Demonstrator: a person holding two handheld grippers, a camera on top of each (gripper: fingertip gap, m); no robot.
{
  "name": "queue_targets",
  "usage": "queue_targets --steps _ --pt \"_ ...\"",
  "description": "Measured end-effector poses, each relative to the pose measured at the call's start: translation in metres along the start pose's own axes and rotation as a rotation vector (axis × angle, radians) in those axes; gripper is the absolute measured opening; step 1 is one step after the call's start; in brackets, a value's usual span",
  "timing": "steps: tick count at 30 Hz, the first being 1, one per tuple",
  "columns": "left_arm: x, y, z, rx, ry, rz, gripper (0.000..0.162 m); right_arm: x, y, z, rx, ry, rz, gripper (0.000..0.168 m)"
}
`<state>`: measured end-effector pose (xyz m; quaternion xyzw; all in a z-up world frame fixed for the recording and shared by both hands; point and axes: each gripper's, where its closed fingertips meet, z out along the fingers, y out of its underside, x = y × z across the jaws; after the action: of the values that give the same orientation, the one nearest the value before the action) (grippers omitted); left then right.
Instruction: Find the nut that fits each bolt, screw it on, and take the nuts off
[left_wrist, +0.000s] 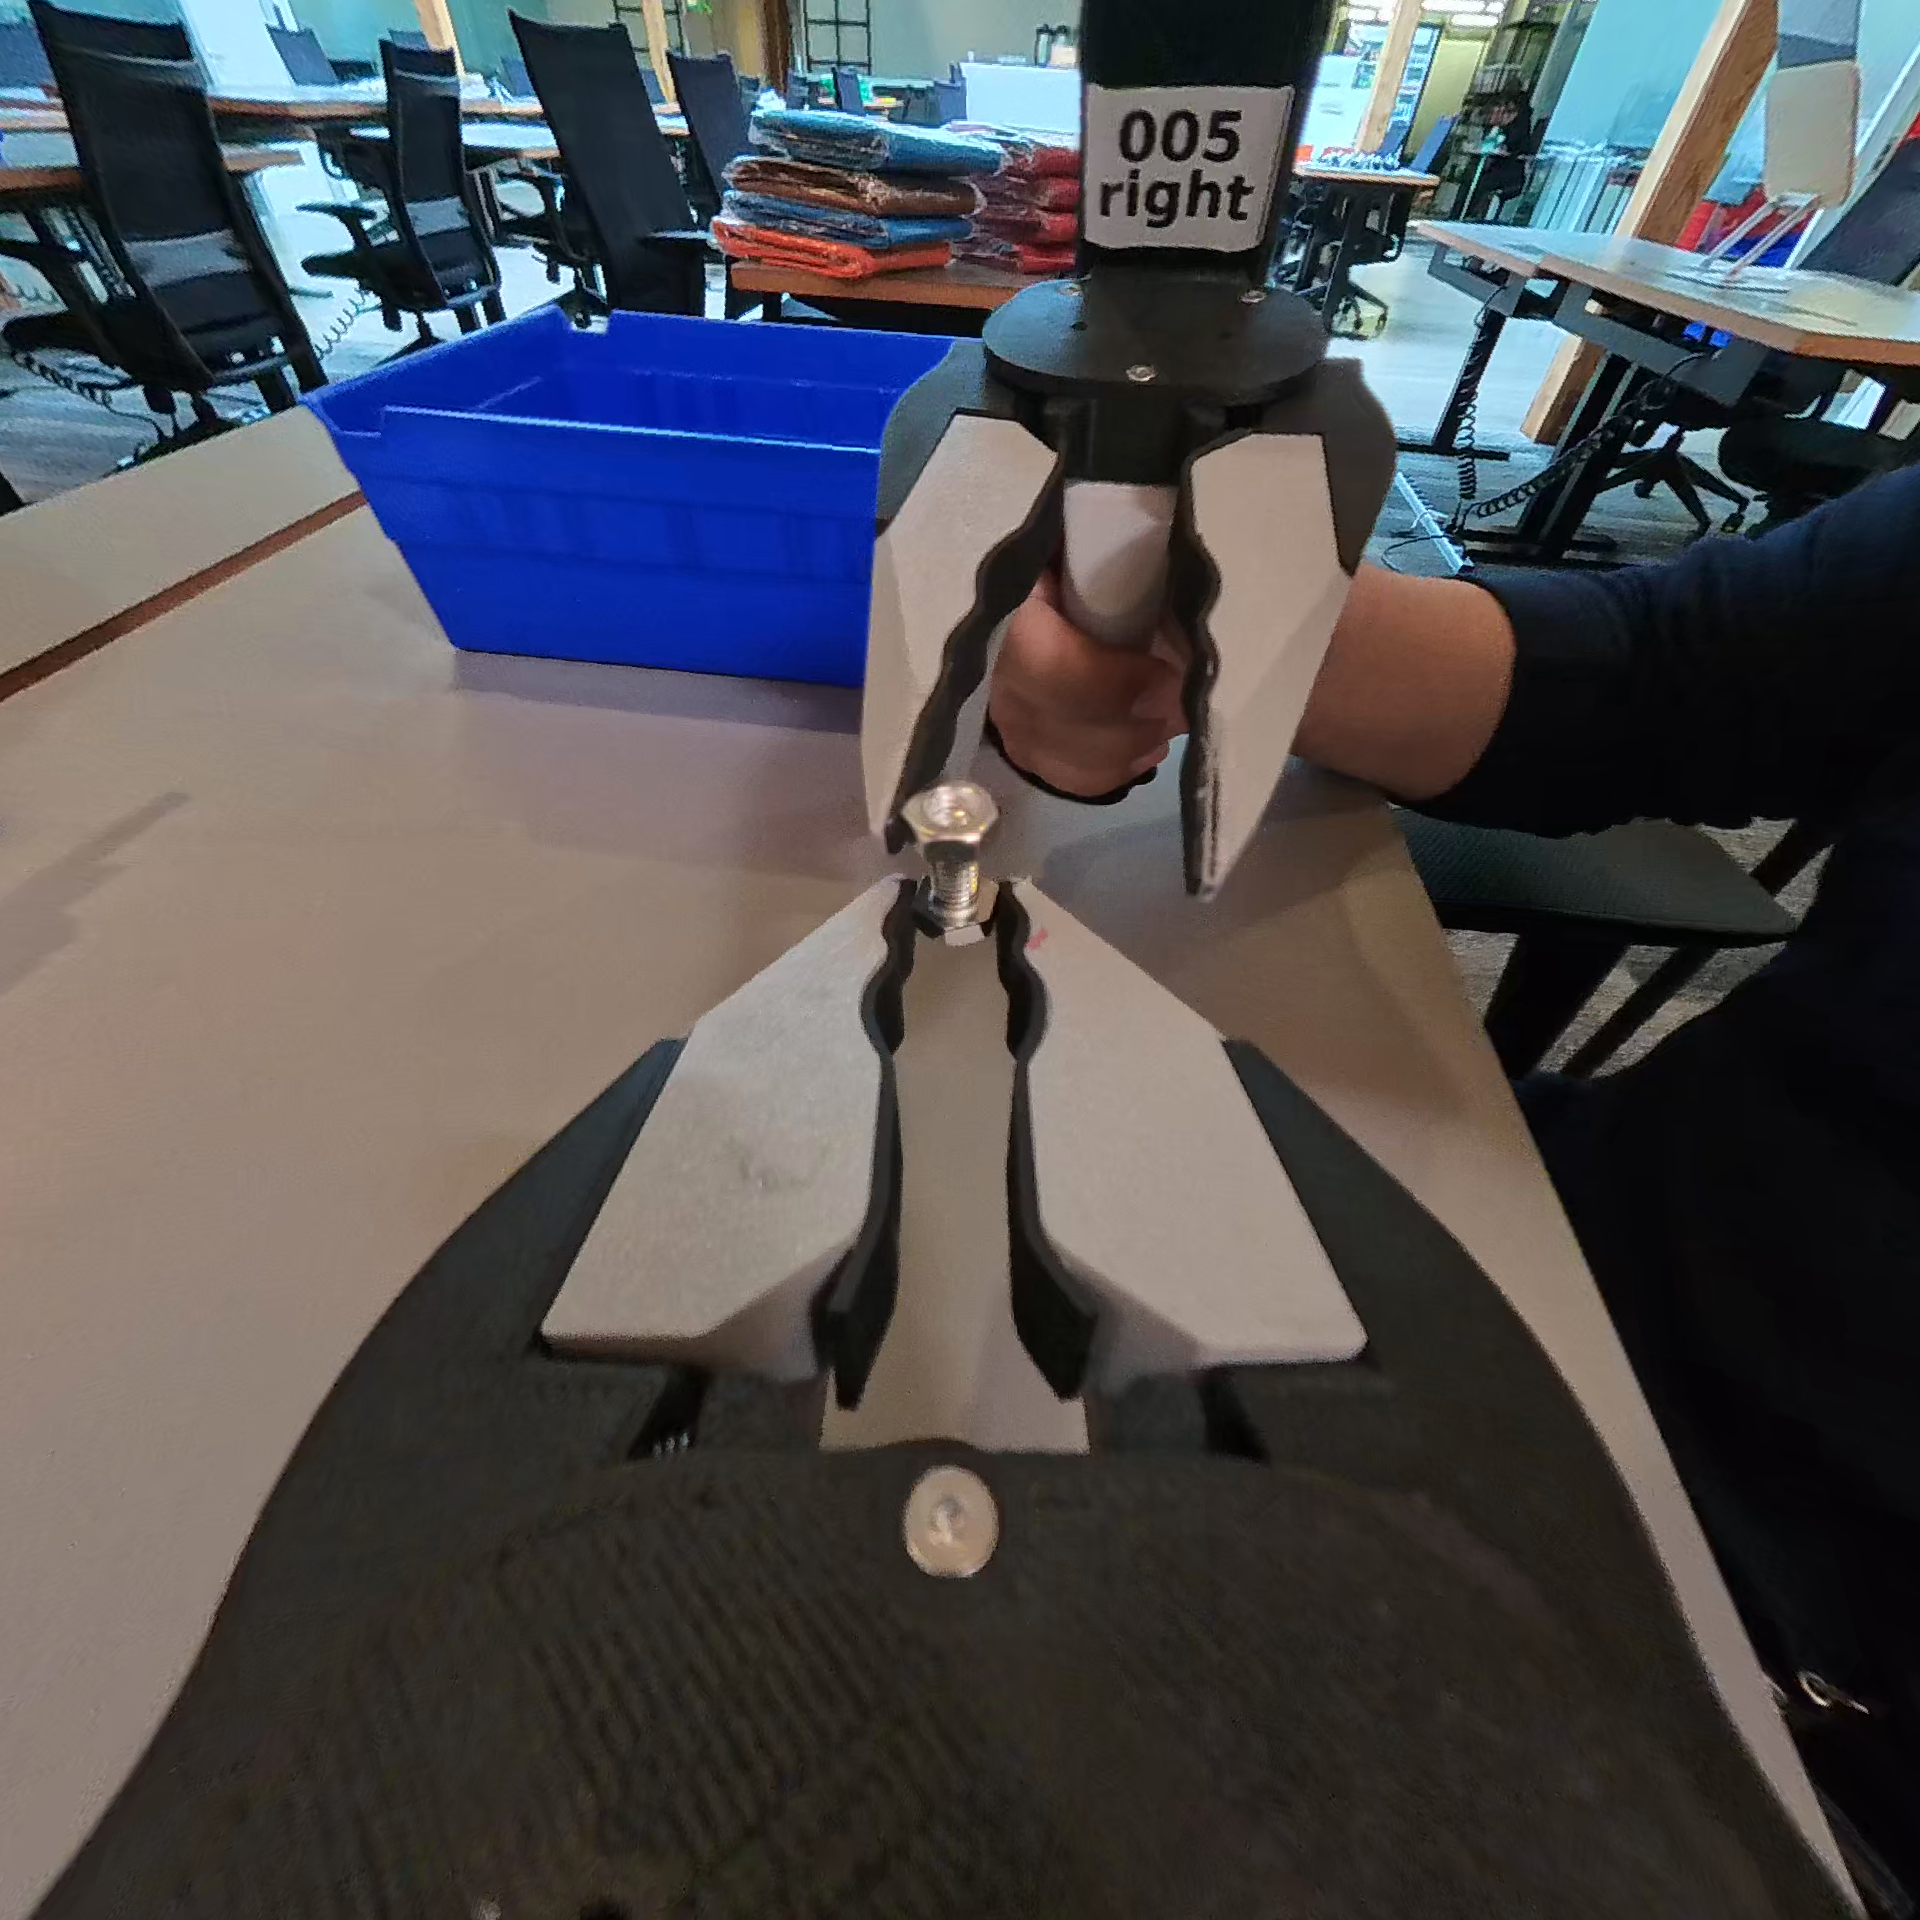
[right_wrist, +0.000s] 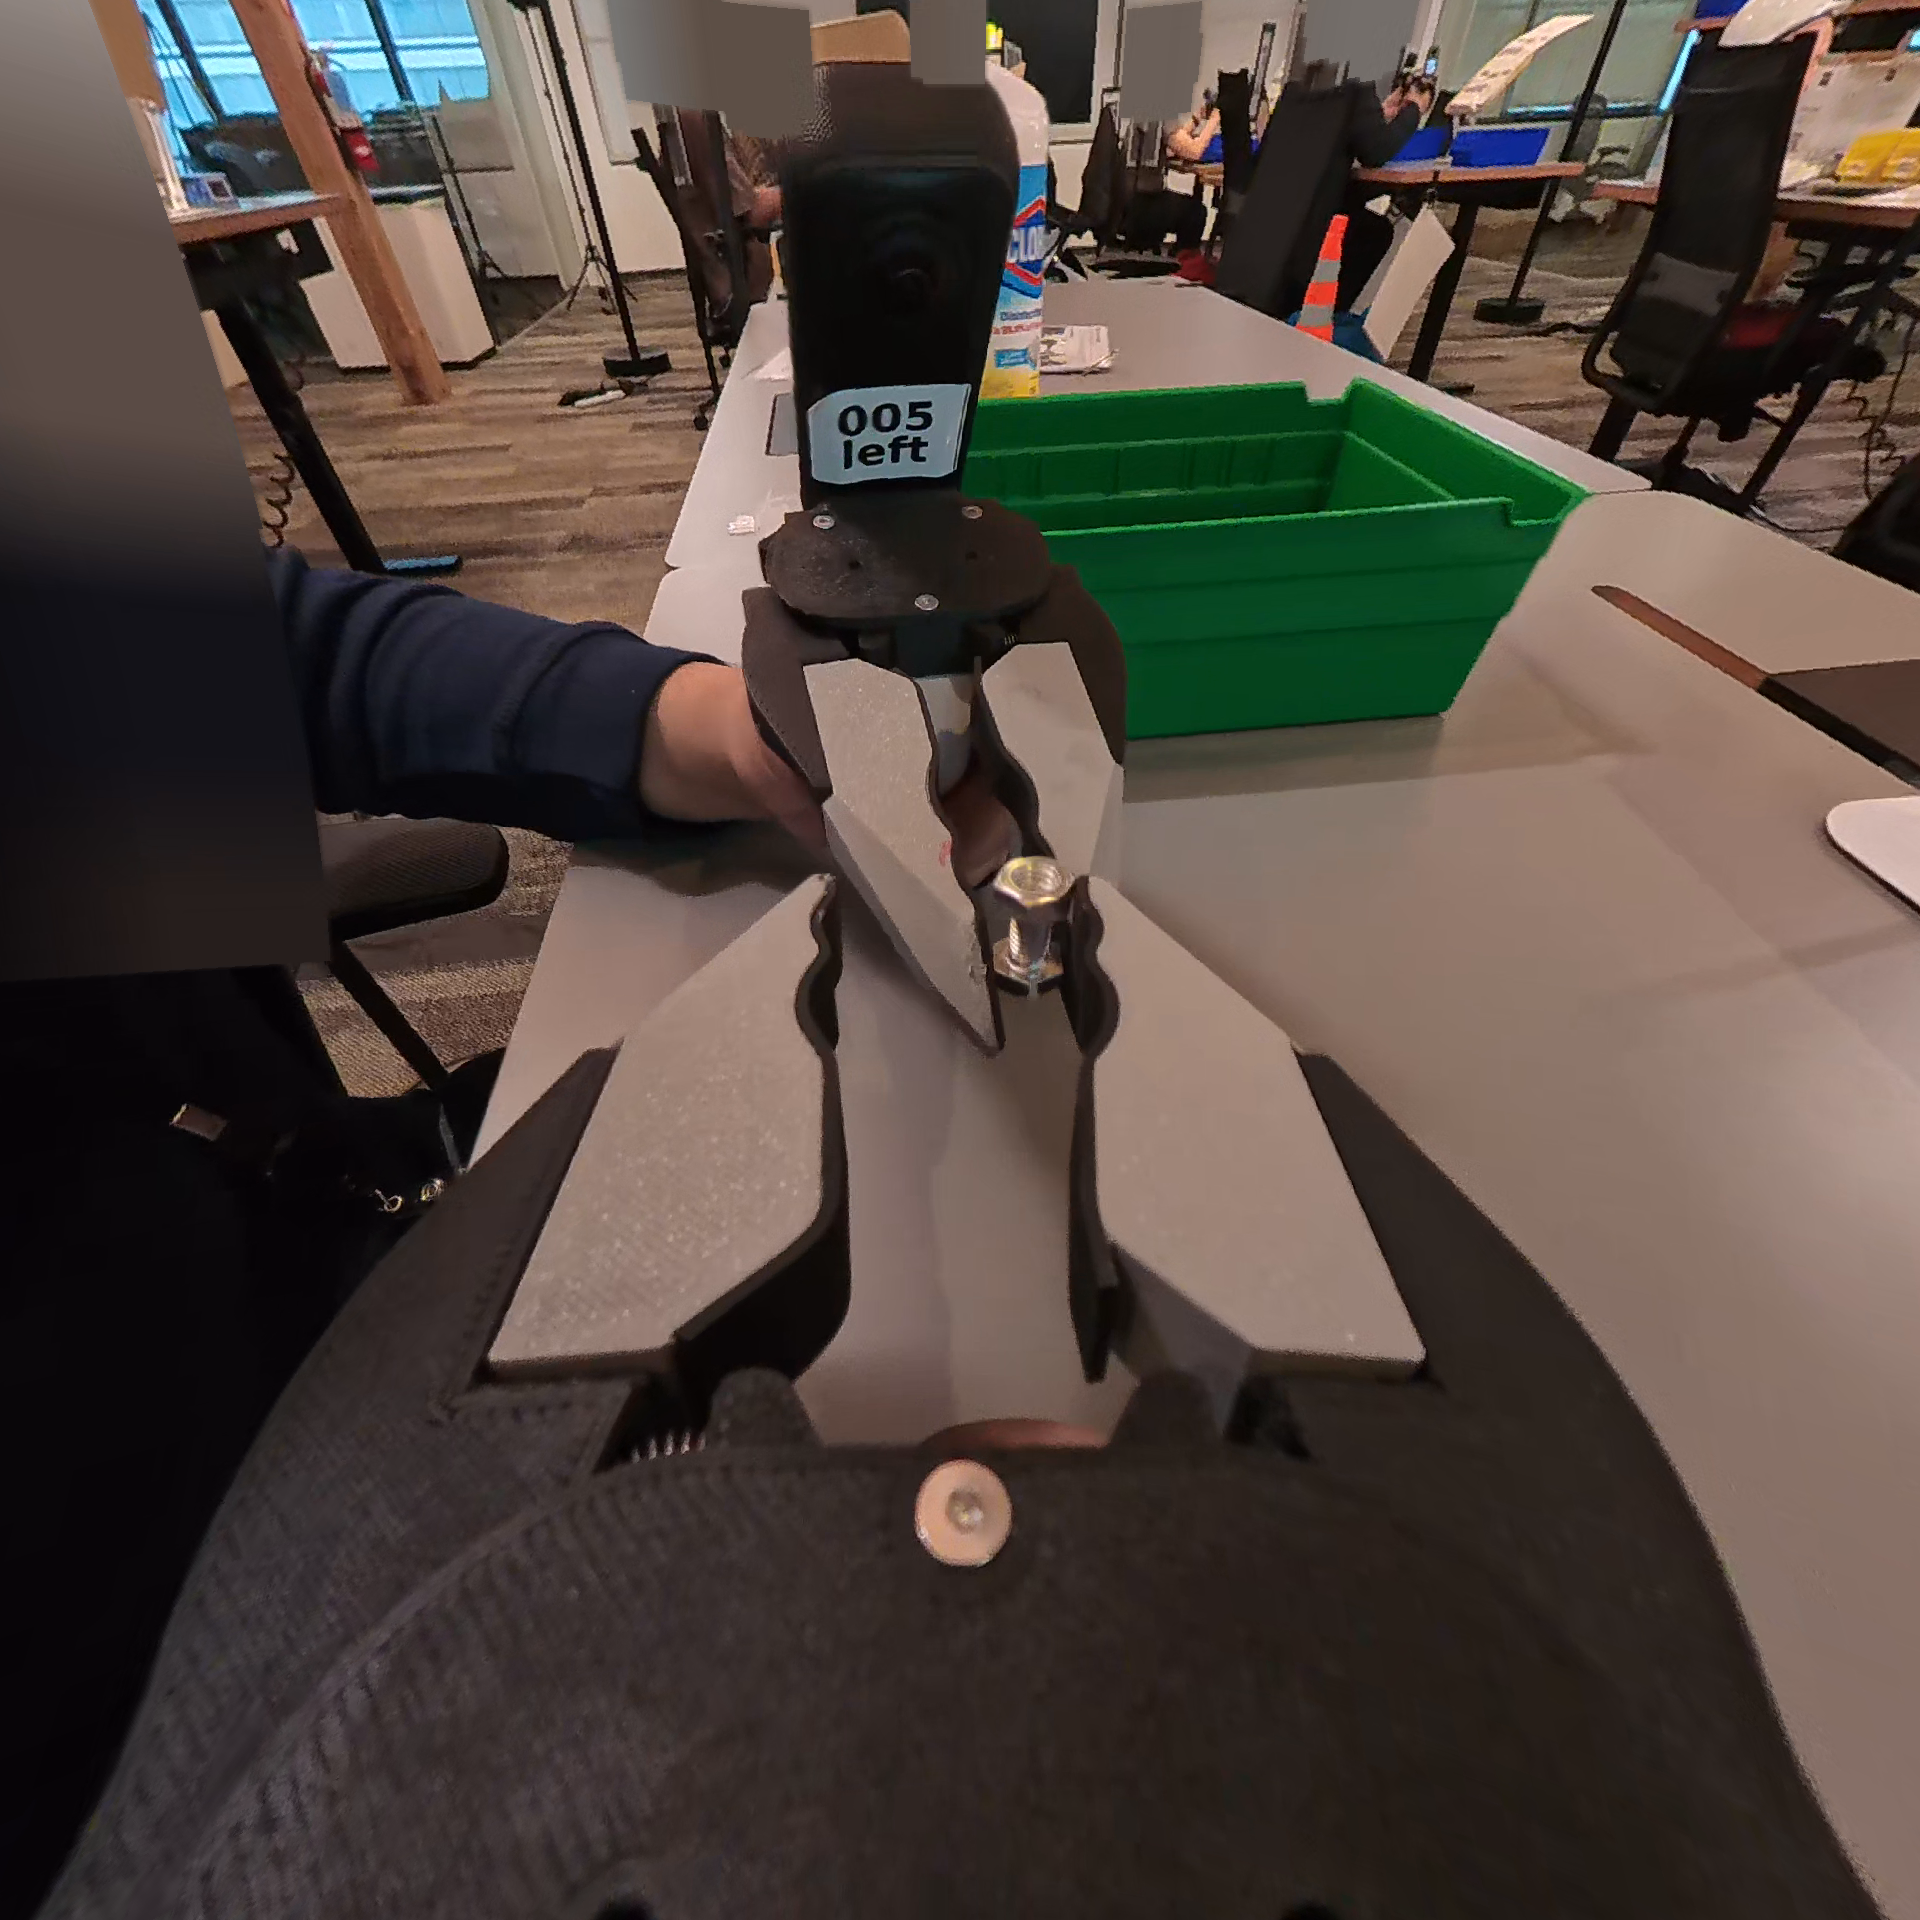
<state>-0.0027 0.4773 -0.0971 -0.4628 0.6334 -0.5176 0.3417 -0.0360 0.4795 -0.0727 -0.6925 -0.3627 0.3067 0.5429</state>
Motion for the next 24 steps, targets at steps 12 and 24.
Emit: queue_targets --steps 12,24 --pt "-0.001 0.003 0.003 -0.02 -0.011 0.0 0.013 0.0 -0.001 0.007 0.01 0.016 -0.018 0.044" --pt "-0.006 0.006 0.004 -0.033 -0.025 -0.027 0.013 0.008 0.005 0.006 -0.002 0.008 0.069 0.038"
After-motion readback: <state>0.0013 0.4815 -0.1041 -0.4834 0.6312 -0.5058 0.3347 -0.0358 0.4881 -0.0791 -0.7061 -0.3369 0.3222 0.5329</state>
